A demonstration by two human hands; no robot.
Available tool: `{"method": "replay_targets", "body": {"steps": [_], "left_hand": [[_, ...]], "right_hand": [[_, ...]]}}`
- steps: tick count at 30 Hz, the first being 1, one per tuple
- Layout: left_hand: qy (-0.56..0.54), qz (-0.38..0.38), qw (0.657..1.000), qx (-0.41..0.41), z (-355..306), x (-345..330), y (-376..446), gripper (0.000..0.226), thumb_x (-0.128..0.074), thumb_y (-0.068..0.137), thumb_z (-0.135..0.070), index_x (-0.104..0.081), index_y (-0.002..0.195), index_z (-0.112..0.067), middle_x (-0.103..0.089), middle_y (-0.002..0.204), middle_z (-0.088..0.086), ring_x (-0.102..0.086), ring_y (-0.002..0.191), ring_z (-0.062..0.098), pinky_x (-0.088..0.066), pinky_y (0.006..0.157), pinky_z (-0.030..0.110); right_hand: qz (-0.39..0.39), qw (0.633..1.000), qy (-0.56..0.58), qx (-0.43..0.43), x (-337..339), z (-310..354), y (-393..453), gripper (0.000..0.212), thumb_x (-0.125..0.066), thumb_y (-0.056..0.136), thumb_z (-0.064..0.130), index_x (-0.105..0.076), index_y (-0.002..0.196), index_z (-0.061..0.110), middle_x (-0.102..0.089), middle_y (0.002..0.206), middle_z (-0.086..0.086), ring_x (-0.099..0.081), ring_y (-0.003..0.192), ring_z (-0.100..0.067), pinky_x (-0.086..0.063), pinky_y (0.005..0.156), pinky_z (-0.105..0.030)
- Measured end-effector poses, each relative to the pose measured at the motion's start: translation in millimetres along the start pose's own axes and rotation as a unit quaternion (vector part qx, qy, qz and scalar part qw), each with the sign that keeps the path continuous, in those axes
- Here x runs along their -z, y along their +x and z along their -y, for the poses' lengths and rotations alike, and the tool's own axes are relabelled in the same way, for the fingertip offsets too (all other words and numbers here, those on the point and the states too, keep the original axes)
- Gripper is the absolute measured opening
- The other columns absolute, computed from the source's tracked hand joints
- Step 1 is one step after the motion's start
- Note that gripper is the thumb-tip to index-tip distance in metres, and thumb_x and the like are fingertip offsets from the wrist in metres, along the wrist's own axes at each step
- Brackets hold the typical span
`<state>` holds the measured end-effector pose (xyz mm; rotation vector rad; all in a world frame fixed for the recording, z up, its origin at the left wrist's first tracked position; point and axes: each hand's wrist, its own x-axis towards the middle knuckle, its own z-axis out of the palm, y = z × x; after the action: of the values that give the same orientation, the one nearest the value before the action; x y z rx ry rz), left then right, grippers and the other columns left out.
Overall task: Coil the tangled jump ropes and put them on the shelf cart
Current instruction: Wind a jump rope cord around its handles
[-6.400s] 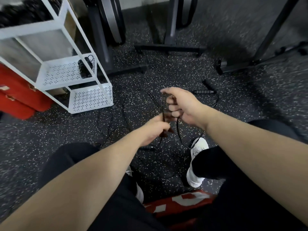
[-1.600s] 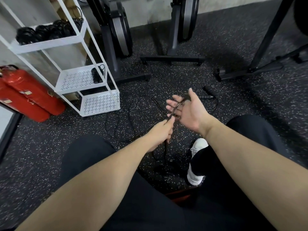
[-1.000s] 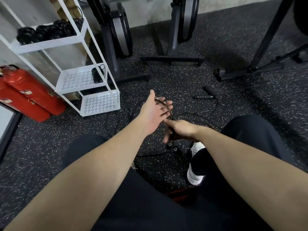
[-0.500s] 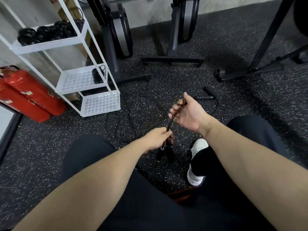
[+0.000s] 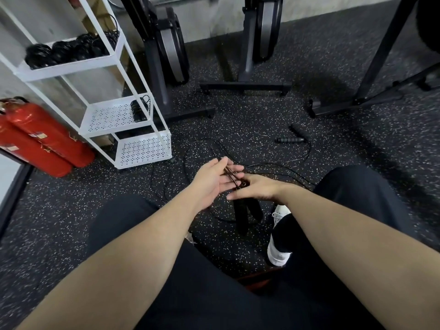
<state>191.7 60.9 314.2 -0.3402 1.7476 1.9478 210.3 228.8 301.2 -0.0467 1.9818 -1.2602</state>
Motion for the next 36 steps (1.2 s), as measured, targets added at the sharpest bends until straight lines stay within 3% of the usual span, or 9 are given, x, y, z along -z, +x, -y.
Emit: {"method": "replay_targets", "body": {"steps": [4,9,14,17,20,23,25,29,36], "left_hand": [[-0.006,-0.013,1.0,-0.021,2,-2,-2,0.02,-0.048,0.11,-0.028,-0.062,0.107,-0.014,-0.079,0.107,0.004,-0.071,0.106,0.025,-0.058,0.096,0.044],[0.135,-0.038,0.99,-0.03,3,-13,-11,0.035,-0.054,0.097,-0.063,-0.068,0.117,-0.038,-0.067,0.127,-0.012,-0.057,0.121,0.011,-0.04,0.11,0.043],[0.076,0.02,0.994,0.07,14,-20,-21,0.062,-0.056,0.086,-0.076,-0.058,0.13,-0.032,-0.073,0.11,0.003,-0.072,0.096,0.019,-0.056,0.075,0.031],[0.163,0.081,0.98,0.078,23,-13,-18,0.085,-0.069,0.07,-0.084,-0.047,0.139,-0.038,-0.073,0.097,-0.004,-0.071,0.079,0.014,-0.058,0.075,0.036],[0.193,0.11,0.97,0.101,27,-9,-15,0.062,-0.073,0.083,-0.064,-0.045,0.134,-0.043,-0.072,0.115,-0.002,-0.073,0.097,0.018,-0.062,0.084,0.047],[0.203,0.068,0.975,0.063,23,-11,-10,0.045,-0.074,0.09,-0.05,-0.05,0.126,-0.036,-0.069,0.1,-0.001,-0.064,0.077,0.016,-0.059,0.065,0.033],[0.281,0.03,0.959,0.015,20,-9,-5,0.042,-0.071,0.091,-0.049,-0.052,0.125,-0.033,-0.066,0.092,-0.004,-0.059,0.072,0.014,-0.049,0.062,0.03],[0.349,-0.005,0.937,-0.012,15,3,-3,0.041,-0.07,0.09,-0.053,-0.054,0.123,-0.033,-0.065,0.094,-0.008,-0.059,0.076,0.01,-0.043,0.063,0.029],[0.379,0.039,0.924,-0.022,9,22,4,0.027,-0.061,0.098,-0.049,-0.054,0.12,-0.036,-0.063,0.092,-0.003,-0.054,0.069,0.015,-0.044,0.061,0.029]], "right_hand": [[-0.049,0.998,-0.031,0.007,-6,-2,10,0.032,-0.071,0.089,0.024,-0.054,0.116,0.026,-0.067,0.096,0.004,-0.064,0.083,-0.011,-0.053,0.078,-0.029],[-0.095,0.989,0.111,0.034,-8,-2,12,0.033,-0.066,0.071,0.032,-0.063,0.103,0.021,-0.064,0.093,-0.002,-0.06,0.086,-0.02,-0.049,0.082,-0.037],[-0.111,0.937,0.324,0.071,2,6,17,0.011,-0.067,0.084,0.024,-0.061,0.09,0.017,-0.066,0.098,-0.011,-0.06,0.095,-0.028,-0.049,0.095,-0.047],[-0.124,0.897,0.418,0.066,7,11,15,0.017,-0.067,0.078,0.025,-0.051,0.075,0.02,-0.056,0.074,-0.006,-0.054,0.079,-0.023,-0.051,0.085,-0.04],[-0.138,0.871,0.468,0.058,9,9,14,0.023,-0.068,0.071,0.03,-0.05,0.081,0.022,-0.051,0.076,0.0,-0.051,0.073,-0.017,-0.05,0.076,-0.033],[-0.146,0.859,0.487,0.062,9,11,14,0.017,-0.067,0.085,0.029,-0.054,0.09,0.018,-0.058,0.085,-0.002,-0.055,0.082,-0.019,-0.051,0.086,-0.038],[-0.155,0.878,0.451,0.046,13,16,14,0.02,-0.067,0.092,0.034,-0.059,0.096,0.016,-0.063,0.092,-0.003,-0.058,0.088,-0.021,-0.05,0.091,-0.041],[-0.231,0.945,0.226,-0.04,21,10,12,0.079,-0.059,0.068,0.089,-0.074,0.096,0.016,-0.077,0.097,0.0,-0.069,0.098,-0.023,-0.052,0.094,-0.043],[-0.522,0.851,-0.063,-0.005,28,-4,15,0.046,-0.057,0.094,0.059,-0.054,0.117,0.019,-0.051,0.131,-0.011,-0.044,0.122,-0.033,-0.036,0.1,-0.043]]}}
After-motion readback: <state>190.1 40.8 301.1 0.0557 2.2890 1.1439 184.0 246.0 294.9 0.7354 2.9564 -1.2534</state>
